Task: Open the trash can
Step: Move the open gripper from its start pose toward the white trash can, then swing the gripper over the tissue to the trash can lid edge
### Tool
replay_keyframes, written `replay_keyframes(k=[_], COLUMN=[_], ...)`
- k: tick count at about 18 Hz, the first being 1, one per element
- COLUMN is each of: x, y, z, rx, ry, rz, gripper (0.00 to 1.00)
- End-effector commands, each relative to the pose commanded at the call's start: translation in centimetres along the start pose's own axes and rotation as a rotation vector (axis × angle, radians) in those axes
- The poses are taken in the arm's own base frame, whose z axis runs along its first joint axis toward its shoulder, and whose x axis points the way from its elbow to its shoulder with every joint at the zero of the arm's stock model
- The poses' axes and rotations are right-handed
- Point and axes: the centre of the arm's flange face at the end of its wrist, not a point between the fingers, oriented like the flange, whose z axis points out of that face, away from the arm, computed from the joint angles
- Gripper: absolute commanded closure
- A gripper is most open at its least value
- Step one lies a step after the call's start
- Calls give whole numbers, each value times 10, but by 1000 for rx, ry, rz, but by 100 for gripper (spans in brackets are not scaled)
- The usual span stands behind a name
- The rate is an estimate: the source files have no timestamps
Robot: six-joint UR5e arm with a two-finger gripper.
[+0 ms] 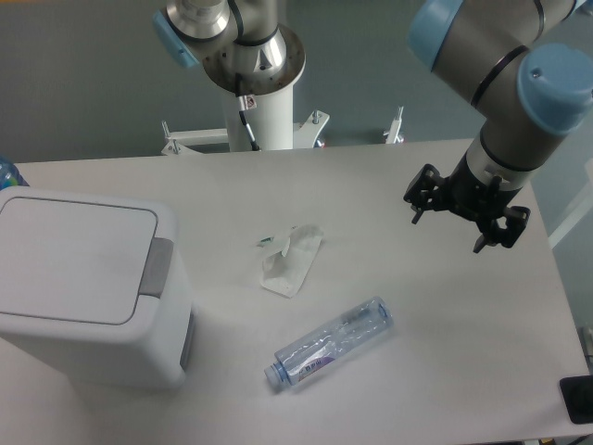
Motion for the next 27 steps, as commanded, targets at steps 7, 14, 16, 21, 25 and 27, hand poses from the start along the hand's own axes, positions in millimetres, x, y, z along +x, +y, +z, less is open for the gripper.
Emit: replay_keyframes(k=[7,14,16,21,25,27], x=[-2,36,50,88,109,128], y=[-3,-18,-34,-80,-104,-121], z=[3,-39,-43,-50,-45,-45], rx=[13,341,412,497,503,497], ry=[-4,-42,11,103,137,157], rz=[2,-176,-201,-263,-345,-363], gripper=[0,0,0,0,0,0])
